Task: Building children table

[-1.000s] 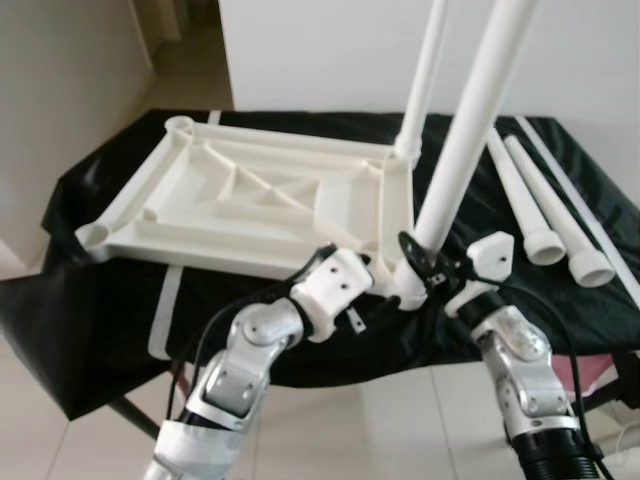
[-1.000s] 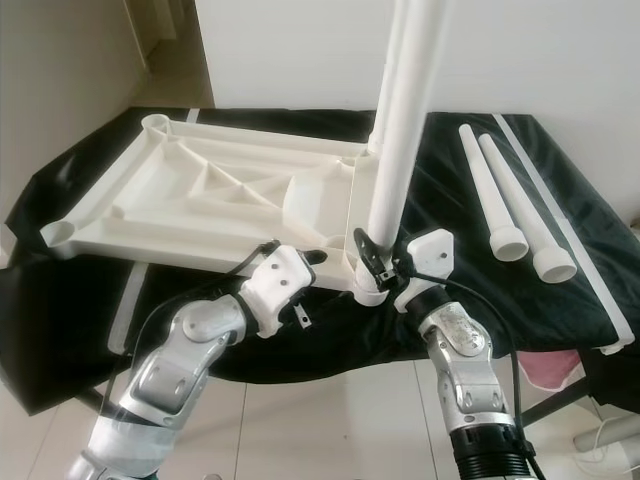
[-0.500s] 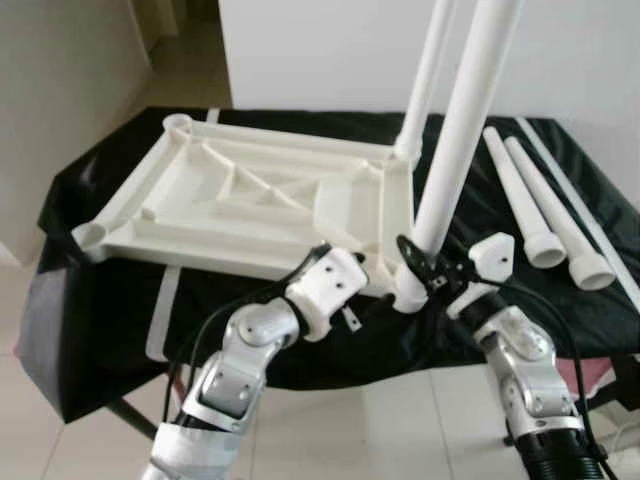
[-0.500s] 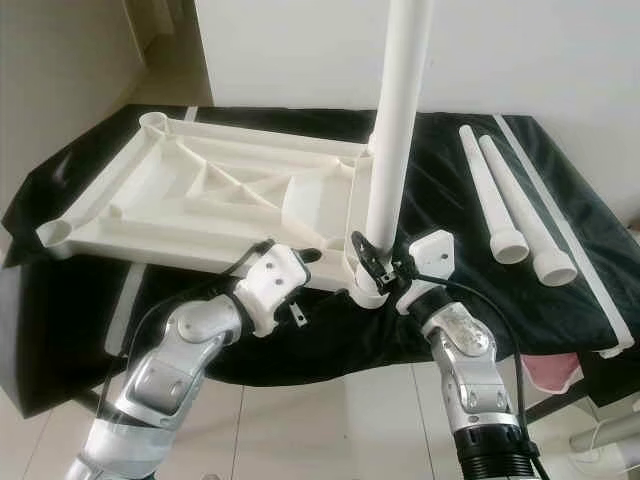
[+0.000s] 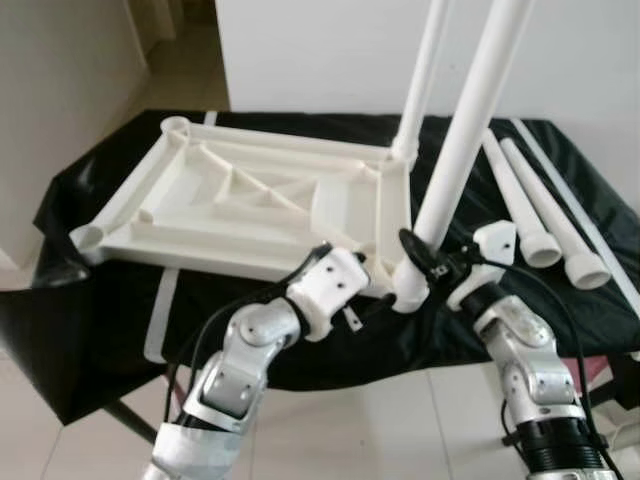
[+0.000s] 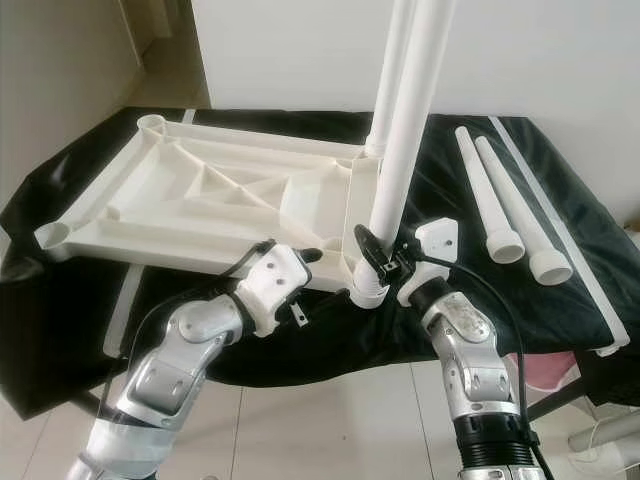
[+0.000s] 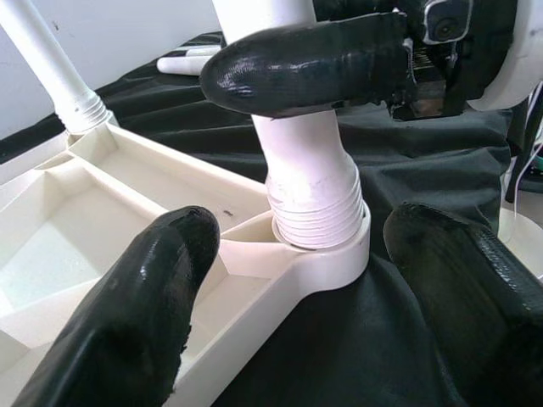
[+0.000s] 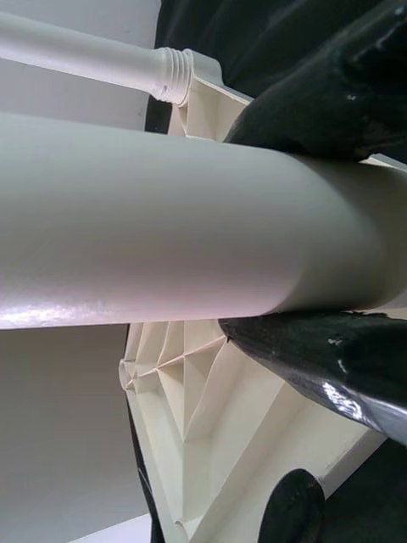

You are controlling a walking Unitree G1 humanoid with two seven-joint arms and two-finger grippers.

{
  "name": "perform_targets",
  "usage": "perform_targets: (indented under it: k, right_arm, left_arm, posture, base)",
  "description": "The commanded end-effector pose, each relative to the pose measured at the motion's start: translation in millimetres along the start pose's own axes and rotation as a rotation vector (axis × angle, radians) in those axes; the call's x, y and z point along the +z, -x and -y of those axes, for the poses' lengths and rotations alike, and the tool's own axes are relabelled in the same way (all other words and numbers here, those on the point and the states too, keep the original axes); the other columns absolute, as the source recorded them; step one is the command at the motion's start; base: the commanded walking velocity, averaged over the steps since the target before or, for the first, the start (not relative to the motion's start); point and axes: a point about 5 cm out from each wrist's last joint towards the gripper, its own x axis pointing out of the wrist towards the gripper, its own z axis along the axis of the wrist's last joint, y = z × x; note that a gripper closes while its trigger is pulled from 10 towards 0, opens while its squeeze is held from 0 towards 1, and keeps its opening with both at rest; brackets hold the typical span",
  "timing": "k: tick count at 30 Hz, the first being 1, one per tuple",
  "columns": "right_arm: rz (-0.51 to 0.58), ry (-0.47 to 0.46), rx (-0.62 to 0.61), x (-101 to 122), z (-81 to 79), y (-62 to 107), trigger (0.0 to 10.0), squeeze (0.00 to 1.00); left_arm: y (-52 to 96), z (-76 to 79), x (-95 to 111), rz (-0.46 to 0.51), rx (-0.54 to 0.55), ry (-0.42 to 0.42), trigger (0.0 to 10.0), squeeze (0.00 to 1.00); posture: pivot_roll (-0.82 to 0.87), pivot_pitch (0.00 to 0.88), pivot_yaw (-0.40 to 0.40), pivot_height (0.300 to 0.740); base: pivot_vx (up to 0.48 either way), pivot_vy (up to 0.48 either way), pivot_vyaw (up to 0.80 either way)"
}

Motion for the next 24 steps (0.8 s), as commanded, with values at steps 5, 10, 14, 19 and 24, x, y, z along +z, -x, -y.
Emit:
perform_targets:
  k: [5, 10, 14, 19, 24]
  right_arm:
    - [-0.261, -0.091, -0.022, -48, -5.8, 11.8, 10.0, 0.0]
    - [-0.303, -0.142, -0.142, -54, 3.6, 13.0, 10.0, 0.0]
    - [-0.274, -0.169, -0.147, -53, 1.2, 13.6, 10.0, 0.0]
    - [-0.168, -0.145, -0.099, -46, -8.8, 19.1, 10.0, 0.0]
    - [-0.076, -0.148, -0.11, -40, -15.4, 26.4, 10.0, 0.0]
  left_arm:
    - [1.6, -3.1, 2, -0.002, 0.095, -0.001, 10.0, 0.0]
    - [2.2, -2.9, 2, -0.002, 0.094, -0.002, 10.0, 0.0]
    - [2.2, -2.6, 2, -0.001, 0.092, -0.002, 10.0, 0.0]
    - [2.3, -2.7, 3, -0.001, 0.092, -0.003, 10.0, 0.0]
    - [2.1, -3.1, 3, -0.001, 0.091, -0.004, 10.0, 0.0]
  posture:
    - [-0.02, 0.068, -0.038, 0.74]
    - [-0.03, 0.071, -0.037, 0.74]
    - [-0.03, 0.071, -0.037, 0.74]
    - [-0.03, 0.072, -0.038, 0.74]
    - [-0.03, 0.071, -0.033, 0.74]
  base:
    - [0.0, 0.0, 0.0]
    - [0.0, 0.0, 0.0]
    - [0.0, 0.0, 0.0]
    - [0.0, 0.0, 0.0]
    - [0.0, 0.0, 0.0]
